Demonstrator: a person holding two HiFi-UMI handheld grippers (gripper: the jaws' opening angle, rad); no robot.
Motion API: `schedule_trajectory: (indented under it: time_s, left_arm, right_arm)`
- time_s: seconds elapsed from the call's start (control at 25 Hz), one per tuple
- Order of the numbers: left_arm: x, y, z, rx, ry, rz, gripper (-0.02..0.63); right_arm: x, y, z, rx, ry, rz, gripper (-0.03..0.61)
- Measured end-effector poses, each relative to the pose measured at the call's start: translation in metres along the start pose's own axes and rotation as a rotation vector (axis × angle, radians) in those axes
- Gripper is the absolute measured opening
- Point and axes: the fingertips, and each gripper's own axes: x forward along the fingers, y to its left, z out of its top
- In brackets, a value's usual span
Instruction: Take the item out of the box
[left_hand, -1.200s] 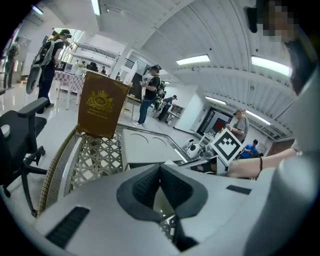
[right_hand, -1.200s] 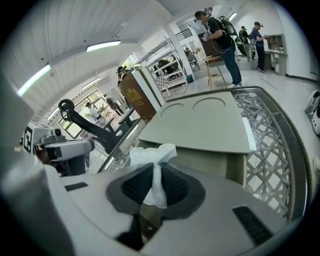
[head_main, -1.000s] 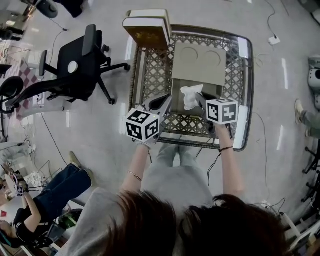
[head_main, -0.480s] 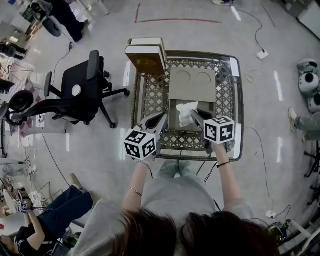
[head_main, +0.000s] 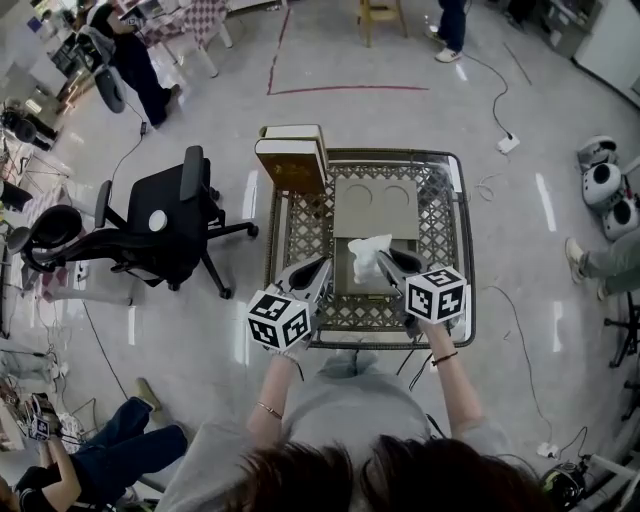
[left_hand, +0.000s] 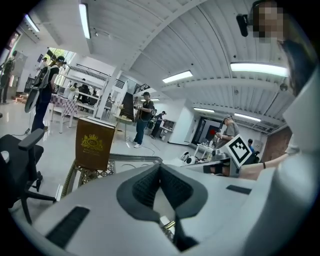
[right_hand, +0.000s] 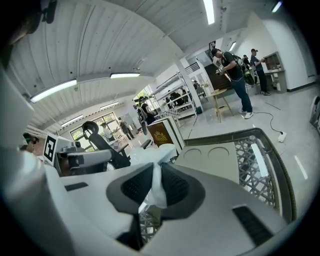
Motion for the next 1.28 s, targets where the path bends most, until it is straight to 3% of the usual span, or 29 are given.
schedule_trajectory:
  time_s: [0.64, 1.28]
  left_arm:
    - [-0.034, -0.035, 0.066, 0.089, -0.164, -0.045, 0.017]
    - [-0.055, -0.048, 0.120, 0.217, -0.257, -0.061, 0.017]
  right_arm:
    - [-0.055, 0.027, 0.074, -0.145, -0.215, -0.026, 0.069]
    - [-0.105, 0.056, 0.136, -0.310, -0.406, -0.058, 0.069]
